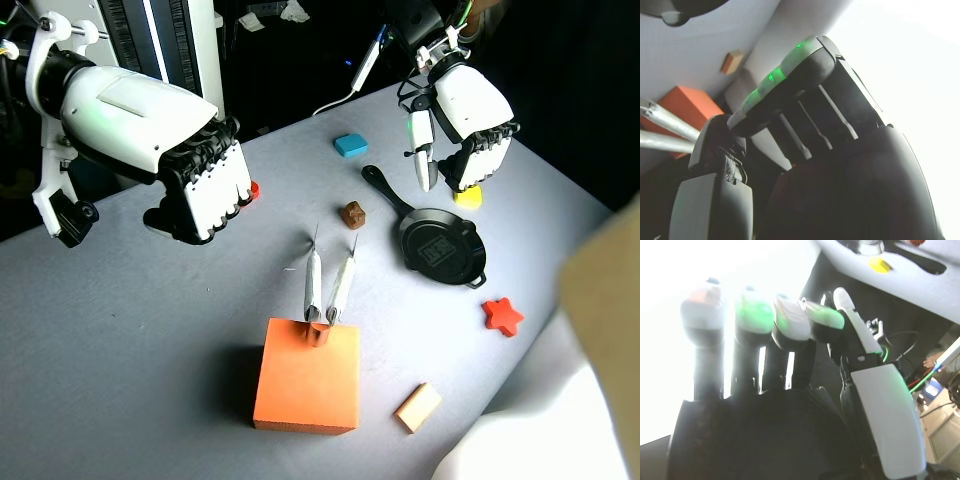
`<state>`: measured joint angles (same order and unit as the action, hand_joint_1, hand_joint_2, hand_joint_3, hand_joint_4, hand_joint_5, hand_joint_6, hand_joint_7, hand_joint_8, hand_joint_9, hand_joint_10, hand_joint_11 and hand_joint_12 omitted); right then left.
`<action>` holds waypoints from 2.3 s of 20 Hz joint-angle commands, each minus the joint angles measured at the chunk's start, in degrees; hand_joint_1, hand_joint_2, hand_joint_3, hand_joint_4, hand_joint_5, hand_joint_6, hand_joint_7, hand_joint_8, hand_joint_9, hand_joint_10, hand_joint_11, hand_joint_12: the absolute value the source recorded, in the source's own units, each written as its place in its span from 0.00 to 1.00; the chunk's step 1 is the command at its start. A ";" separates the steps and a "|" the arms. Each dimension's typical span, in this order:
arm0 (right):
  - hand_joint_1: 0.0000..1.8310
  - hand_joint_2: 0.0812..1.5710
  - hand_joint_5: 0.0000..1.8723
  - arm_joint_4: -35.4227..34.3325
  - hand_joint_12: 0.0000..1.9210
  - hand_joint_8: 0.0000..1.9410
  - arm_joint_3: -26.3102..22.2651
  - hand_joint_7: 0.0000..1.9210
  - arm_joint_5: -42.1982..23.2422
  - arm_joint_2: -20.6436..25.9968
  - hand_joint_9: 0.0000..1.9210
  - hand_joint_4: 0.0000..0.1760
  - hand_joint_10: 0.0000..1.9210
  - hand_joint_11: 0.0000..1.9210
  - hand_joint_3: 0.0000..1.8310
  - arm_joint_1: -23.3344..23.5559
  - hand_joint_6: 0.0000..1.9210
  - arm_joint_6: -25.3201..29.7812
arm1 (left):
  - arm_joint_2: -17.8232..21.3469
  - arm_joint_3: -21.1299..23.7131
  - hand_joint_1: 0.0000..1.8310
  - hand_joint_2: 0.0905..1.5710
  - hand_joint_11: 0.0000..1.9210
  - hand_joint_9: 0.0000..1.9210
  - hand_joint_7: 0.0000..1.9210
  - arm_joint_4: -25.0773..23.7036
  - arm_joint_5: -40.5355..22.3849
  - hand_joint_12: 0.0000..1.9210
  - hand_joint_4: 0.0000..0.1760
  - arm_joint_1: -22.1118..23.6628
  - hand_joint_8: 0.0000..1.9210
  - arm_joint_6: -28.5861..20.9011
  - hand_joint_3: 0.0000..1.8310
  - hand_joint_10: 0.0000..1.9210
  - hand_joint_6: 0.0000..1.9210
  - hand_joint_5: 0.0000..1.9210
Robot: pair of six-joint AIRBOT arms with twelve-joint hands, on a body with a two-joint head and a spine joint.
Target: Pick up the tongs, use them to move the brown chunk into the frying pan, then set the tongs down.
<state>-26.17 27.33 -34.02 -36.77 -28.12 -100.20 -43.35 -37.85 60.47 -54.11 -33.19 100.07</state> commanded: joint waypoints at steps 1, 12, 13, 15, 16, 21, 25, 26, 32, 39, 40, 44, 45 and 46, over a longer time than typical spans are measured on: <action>0.33 0.56 0.01 1.63 0.25 0.04 0.22 0.04 -6.05 -0.04 0.01 0.00 0.09 0.00 0.13 1.01 0.07 -0.35 | 0.23 -0.21 0.10 0.77 0.00 0.09 0.12 -3.39 -5.39 0.55 0.00 0.74 0.06 0.15 0.17 0.19 0.11 0.05; 0.41 0.61 0.00 0.87 0.00 0.00 5.76 0.00 10.09 -5.66 0.00 0.00 0.00 0.00 0.00 6.78 0.00 -2.68 | 0.48 0.33 0.03 0.80 0.00 0.06 0.06 -3.42 -5.11 0.27 0.00 -0.56 0.00 0.12 0.00 0.01 0.00 0.02; 0.41 0.60 0.00 0.87 0.00 0.00 6.45 0.00 11.48 -6.47 0.00 0.00 0.00 0.00 0.00 7.06 0.00 -3.48 | 0.48 0.37 0.03 0.80 0.00 0.05 0.05 -3.43 -4.89 0.22 0.00 -0.55 0.00 0.14 0.00 0.00 0.00 0.01; 0.48 0.55 0.00 0.87 0.01 0.00 7.86 0.00 12.78 -8.14 0.00 0.00 0.00 0.01 0.00 8.00 0.00 -7.09 | 0.49 0.33 0.02 0.81 0.00 0.05 0.05 -3.39 -3.26 0.24 0.00 -0.84 0.00 -0.53 0.00 0.00 0.00 0.02; 0.52 0.54 0.00 0.86 0.00 0.00 8.51 0.00 13.99 -8.84 0.00 0.00 0.00 0.00 0.00 8.82 0.00 -8.84 | 0.50 0.21 0.01 0.81 0.00 0.05 0.05 -3.44 -2.58 0.24 0.00 -1.45 0.00 -2.57 0.00 0.00 0.01 0.02; 0.60 0.53 0.00 -1.68 0.00 0.00 13.02 0.00 25.11 -11.99 0.00 0.00 0.00 0.00 0.00 15.90 0.00 -10.10 | 0.89 -1.59 0.03 0.82 0.00 0.06 0.06 -3.90 -3.23 0.27 0.00 -3.20 0.00 -4.45 0.00 0.00 0.00 0.02; 0.60 0.54 0.00 -1.80 0.00 0.00 16.07 0.00 31.88 -15.38 0.00 0.00 0.00 0.00 0.00 18.75 0.00 -11.16 | 0.90 -3.87 0.06 0.81 0.00 0.07 0.07 -3.90 -1.65 0.31 0.00 -4.48 0.00 -5.04 0.00 0.01 0.00 0.04; 0.60 0.54 0.00 -1.80 0.00 0.00 16.97 0.00 32.82 -16.47 0.00 0.00 0.00 0.00 0.00 18.84 0.00 -12.31 | 1.22 -3.79 0.05 0.82 0.00 0.07 0.07 -3.92 -1.92 0.31 0.00 -4.89 0.00 -5.05 0.00 0.00 0.00 0.03; 0.60 0.54 0.00 -1.81 0.00 0.00 23.69 0.00 35.55 -23.20 0.00 0.00 0.00 0.00 0.00 20.16 0.00 -15.83 | 1.85 -3.11 0.03 0.82 0.00 0.06 0.05 -3.95 -1.97 0.31 0.00 -5.74 0.00 -4.67 0.00 0.00 0.00 0.03; 0.59 0.53 0.00 -1.83 0.00 0.00 29.24 0.00 36.59 -28.33 0.00 0.00 0.00 0.00 0.00 19.87 0.00 -18.86 | 1.83 -4.77 0.05 0.82 0.00 0.07 0.07 -0.79 -2.82 0.29 0.00 -5.81 0.01 -2.27 0.00 0.01 0.01 0.04; 0.58 0.53 0.00 -1.83 0.00 0.00 29.49 0.00 36.83 -28.43 0.00 0.00 0.00 0.00 0.00 19.66 0.00 -18.99 | 1.83 -5.05 0.05 0.82 0.00 0.08 0.09 -0.63 -2.82 0.34 0.00 -5.93 0.01 -2.27 0.00 0.01 0.01 0.05; 0.59 0.52 0.00 -1.83 0.00 0.00 29.56 0.00 37.31 -28.14 0.00 0.00 0.00 0.00 0.00 18.38 0.00 -18.90 | 1.84 -5.37 0.05 0.82 0.00 0.07 0.07 -0.07 -2.82 0.34 0.00 -6.20 0.00 -3.00 0.00 0.00 0.00 0.04; 0.59 0.53 0.00 -1.83 0.00 0.00 29.68 0.00 37.31 -28.16 0.00 0.00 0.00 0.00 0.00 17.98 0.00 -19.06 | 1.85 -5.30 0.04 0.82 0.00 0.07 0.07 -0.03 -2.82 0.31 0.00 -6.20 0.00 -3.00 0.00 0.00 0.00 0.03; 0.59 0.53 0.00 -1.83 0.00 0.00 29.92 0.00 37.64 -28.24 0.00 0.00 0.00 0.00 0.00 17.86 0.00 -18.97 | 1.84 -5.24 0.04 0.82 0.00 0.06 0.06 0.04 -2.82 0.30 0.00 -6.20 0.00 -3.03 0.00 0.00 0.00 0.03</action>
<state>-27.86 57.17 8.93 -65.30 -10.87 -118.67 -42.11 -42.85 63.07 -51.51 -39.57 97.25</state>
